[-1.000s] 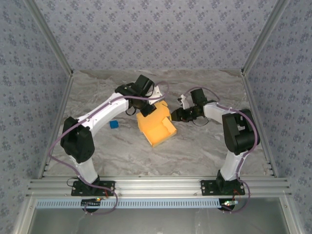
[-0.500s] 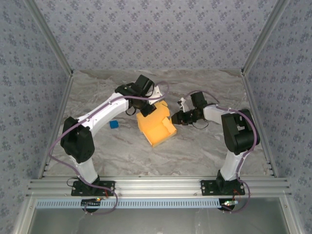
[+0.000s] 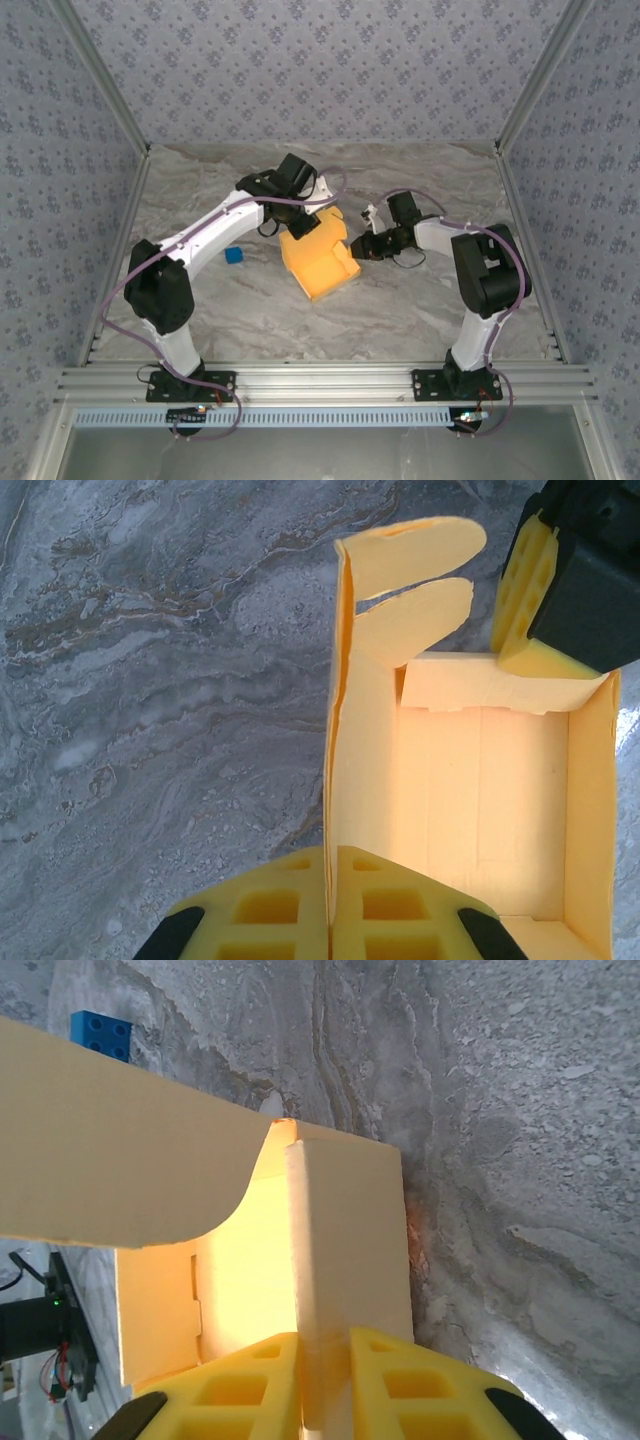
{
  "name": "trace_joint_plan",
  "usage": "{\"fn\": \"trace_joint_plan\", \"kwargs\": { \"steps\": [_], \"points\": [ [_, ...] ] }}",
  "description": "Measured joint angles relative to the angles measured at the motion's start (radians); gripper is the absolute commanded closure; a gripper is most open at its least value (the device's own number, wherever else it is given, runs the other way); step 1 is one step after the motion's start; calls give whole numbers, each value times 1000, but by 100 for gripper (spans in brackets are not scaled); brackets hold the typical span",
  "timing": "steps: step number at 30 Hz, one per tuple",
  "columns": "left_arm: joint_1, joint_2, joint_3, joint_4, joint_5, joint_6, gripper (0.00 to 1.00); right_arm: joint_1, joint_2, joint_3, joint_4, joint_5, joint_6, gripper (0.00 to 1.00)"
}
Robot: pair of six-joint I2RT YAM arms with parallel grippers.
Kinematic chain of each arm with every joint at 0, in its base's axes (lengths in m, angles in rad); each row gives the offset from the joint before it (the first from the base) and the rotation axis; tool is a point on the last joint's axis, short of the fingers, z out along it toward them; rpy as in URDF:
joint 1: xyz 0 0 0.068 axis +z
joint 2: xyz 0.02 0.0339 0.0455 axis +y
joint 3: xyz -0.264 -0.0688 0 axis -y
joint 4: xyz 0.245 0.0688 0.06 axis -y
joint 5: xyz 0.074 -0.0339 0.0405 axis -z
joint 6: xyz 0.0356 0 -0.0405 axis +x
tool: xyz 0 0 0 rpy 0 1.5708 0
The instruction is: Fold the paper box
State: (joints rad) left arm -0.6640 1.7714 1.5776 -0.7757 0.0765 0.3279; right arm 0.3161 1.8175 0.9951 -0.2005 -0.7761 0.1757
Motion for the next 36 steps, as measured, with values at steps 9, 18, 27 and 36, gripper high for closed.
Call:
{"fn": "trace_joint_plan", "kwargs": {
  "steps": [9,18,27,36],
  "points": [
    [0,4,0,0,-19,-44,98,71,-48,-18,27,163,1,85],
    [0,4,0,-2,-30,-61,98,160,-95,-25,31,392,0,85],
    [0,4,0,-2,-34,-64,99,232,-109,-22,13,575,-1,85],
    [0,5,0,-1,-40,-64,98,297,-95,12,-39,737,0,87]
  ]
}}
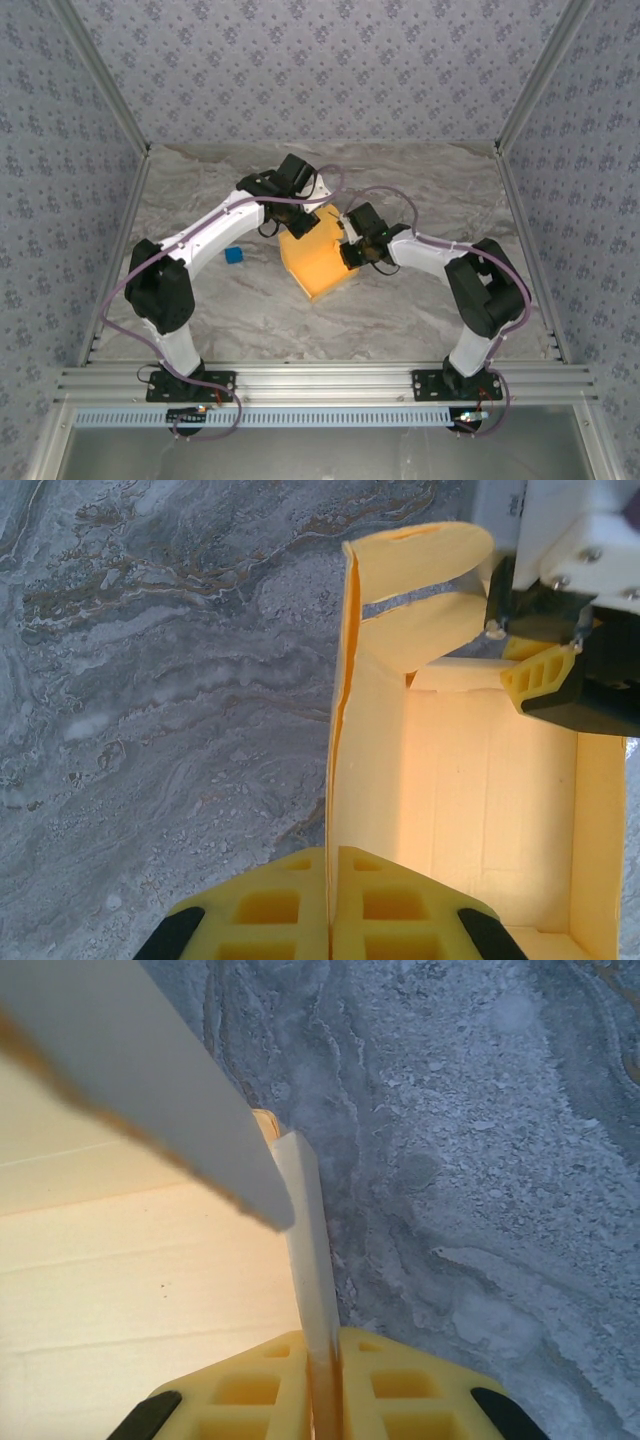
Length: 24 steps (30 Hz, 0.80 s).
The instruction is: Fold the paper box
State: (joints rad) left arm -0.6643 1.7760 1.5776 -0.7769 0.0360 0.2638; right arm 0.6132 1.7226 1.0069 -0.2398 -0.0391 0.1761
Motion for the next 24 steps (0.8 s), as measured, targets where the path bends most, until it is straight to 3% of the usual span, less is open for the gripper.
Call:
{"fn": "trace_joint_plan", "kwargs": {
  "steps": [10,24],
  "points": [
    [0,0,0,1,0,0,99,90,15,26,-40,219,47,89],
    [2,0,0,30,20,-3,99,145,26,56,-101,418,89,90]
  ]
}}
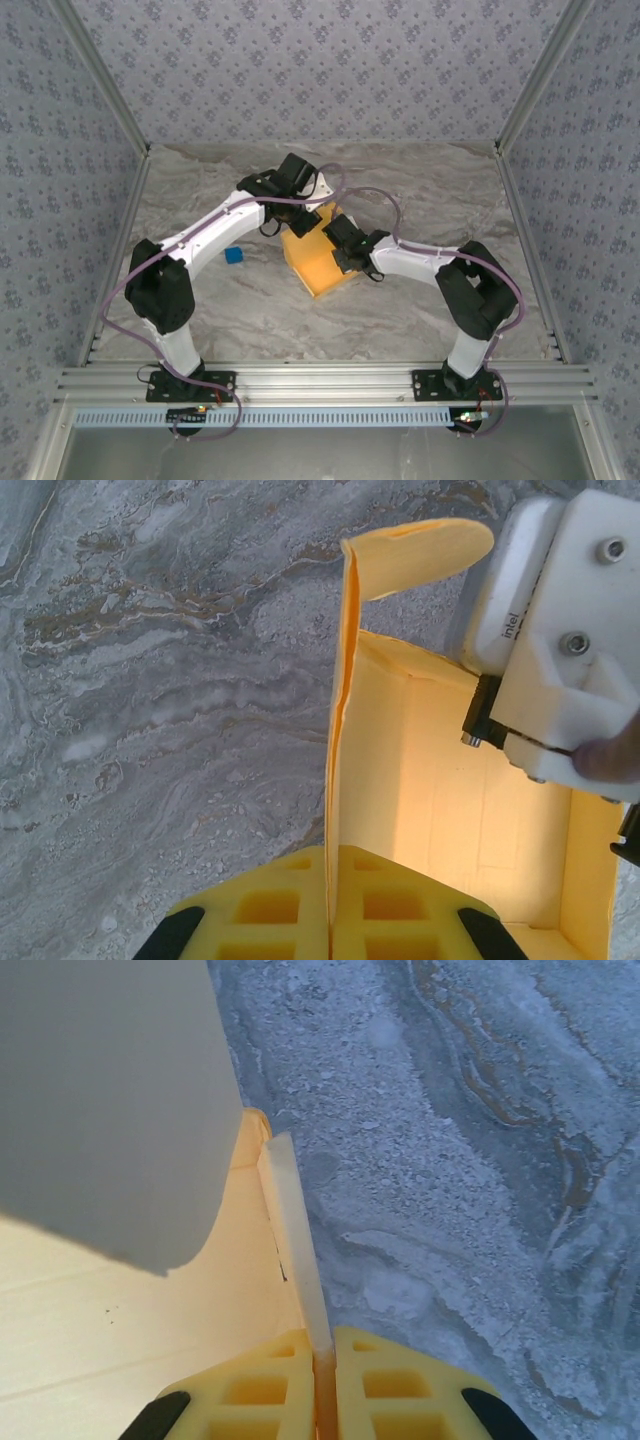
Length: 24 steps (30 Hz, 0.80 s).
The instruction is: Fold the paper box
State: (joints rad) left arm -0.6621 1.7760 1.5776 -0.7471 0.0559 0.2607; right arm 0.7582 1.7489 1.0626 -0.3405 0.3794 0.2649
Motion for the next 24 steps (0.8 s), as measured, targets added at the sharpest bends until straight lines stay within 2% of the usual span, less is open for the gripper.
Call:
{"fn": "trace_joint_plan", "kwargs": {
  "steps": [16,24],
  "points": [
    [21,24,20,4,29,0,100,54,82,67,-68,175,25,91],
    [21,29,30,-3,33,0,100,48,93,78,-72,171,14,86]
  ]
}}
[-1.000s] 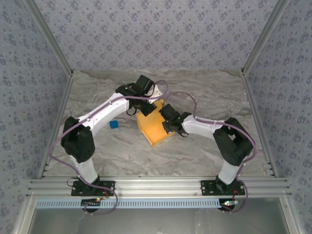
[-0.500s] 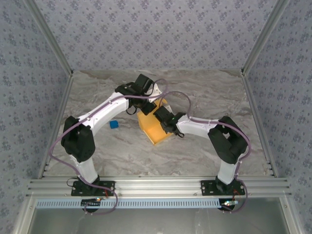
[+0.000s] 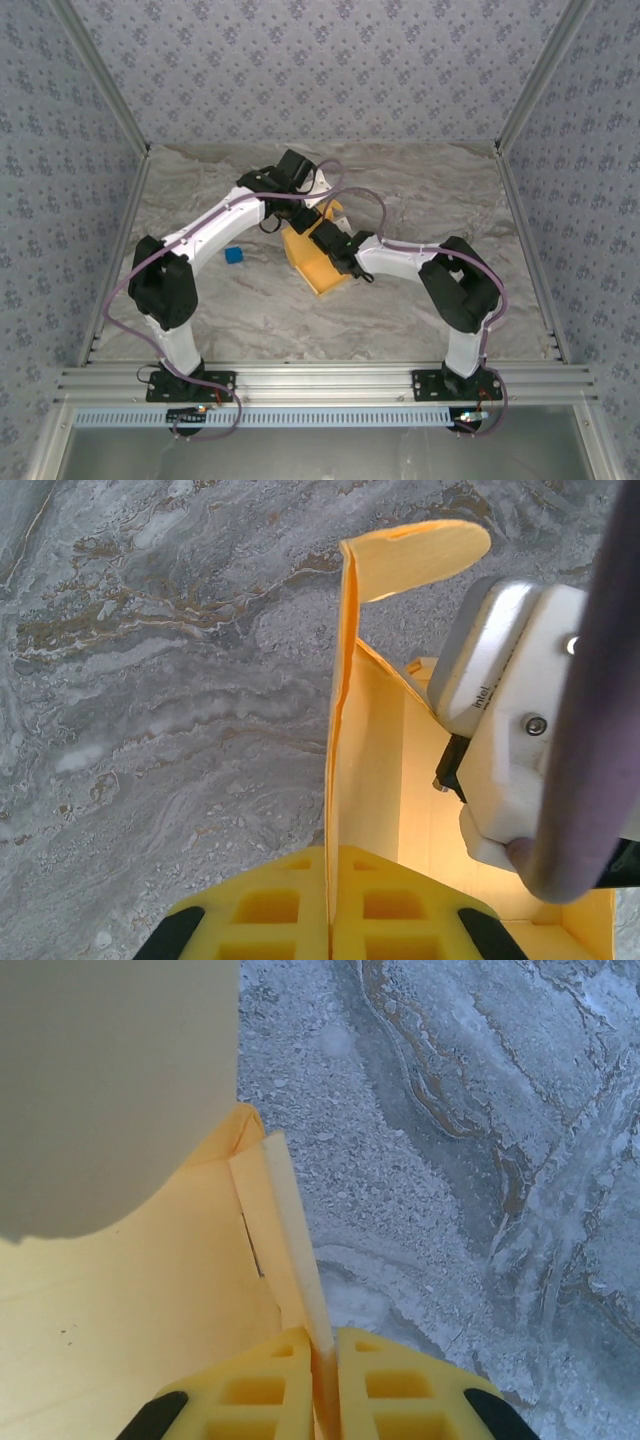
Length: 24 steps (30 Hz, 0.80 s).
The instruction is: Fold the paper box
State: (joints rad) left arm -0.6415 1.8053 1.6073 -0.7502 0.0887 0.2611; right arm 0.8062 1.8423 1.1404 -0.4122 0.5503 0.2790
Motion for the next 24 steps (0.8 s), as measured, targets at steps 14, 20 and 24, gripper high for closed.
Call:
{"fn": "trace_joint_plan", "kwargs": {
  "steps": [14,20,24],
  "points": [
    [13,11,0,1,-22,0,100,-65,4,31,-4,-129,-71,81],
    [14,16,3,2,-38,-1,100,-62,33,81,-55,-104,-81,83],
    [15,16,11,-1,-27,-1,100,-44,37,96,-92,-53,-81,84]
  ]
}}
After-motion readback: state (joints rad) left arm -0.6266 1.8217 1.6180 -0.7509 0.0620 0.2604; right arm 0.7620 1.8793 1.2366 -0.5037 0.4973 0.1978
